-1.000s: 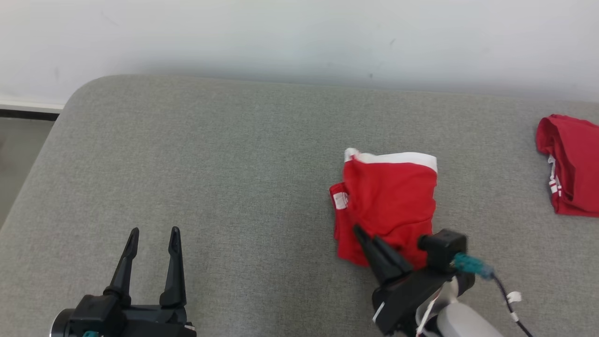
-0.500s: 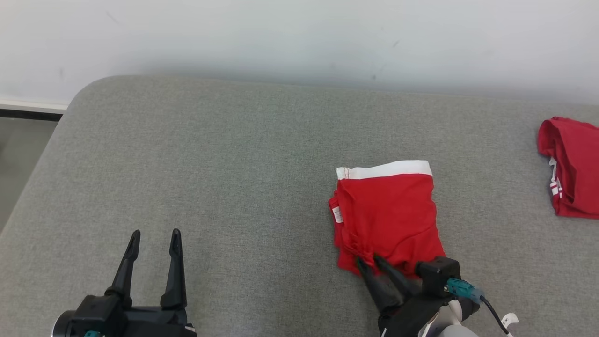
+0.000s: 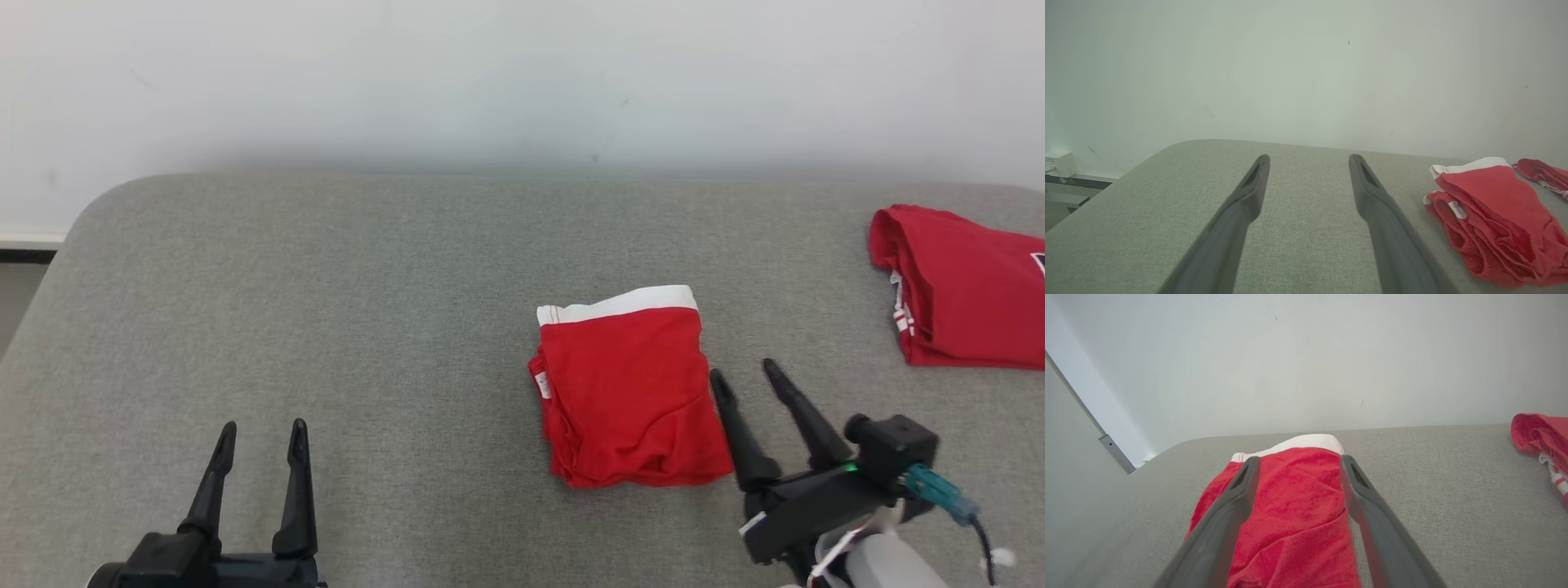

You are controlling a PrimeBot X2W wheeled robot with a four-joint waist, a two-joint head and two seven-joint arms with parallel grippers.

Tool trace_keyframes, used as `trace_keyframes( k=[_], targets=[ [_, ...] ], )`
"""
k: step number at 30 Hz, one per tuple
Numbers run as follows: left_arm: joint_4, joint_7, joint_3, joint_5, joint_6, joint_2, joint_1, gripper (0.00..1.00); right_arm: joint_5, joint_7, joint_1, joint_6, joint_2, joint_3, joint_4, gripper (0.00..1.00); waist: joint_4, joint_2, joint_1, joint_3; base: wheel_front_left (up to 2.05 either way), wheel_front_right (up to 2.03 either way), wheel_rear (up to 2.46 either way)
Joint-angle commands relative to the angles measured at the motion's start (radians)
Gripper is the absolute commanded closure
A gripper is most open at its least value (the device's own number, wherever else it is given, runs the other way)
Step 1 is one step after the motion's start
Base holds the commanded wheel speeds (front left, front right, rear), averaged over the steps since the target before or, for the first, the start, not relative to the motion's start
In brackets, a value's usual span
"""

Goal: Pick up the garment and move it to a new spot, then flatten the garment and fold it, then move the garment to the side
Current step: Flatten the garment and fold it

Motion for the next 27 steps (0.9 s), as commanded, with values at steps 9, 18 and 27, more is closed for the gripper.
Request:
trace_keyframes(
  k=[9,18,27],
  targets=[
    [-0.003,-0.003,0.002,0.03,0.002,0.015,0.046,0.0,-0.093,-0.004,0.165,-0.002,0.057,-0.216,-0.117,0.0,-0.052,0.0,0.0,-0.033,0.0,0.0,0.0],
    [-0.005,-0.003,-0.034,0.048,0.002,0.044,0.097,0.0,-0.153,-0.004,0.285,-0.002,0.097,-0.288,-0.197,0.0,-0.085,0.0,0.0,-0.048,0.0,0.0,0.0],
    [-0.022,-0.003,-0.039,0.052,0.002,0.05,0.119,0.0,-0.184,-0.003,0.316,-0.002,0.106,-0.3,-0.24,0.0,-0.088,0.0,0.0,-0.041,0.0,0.0,0.0]
  ],
)
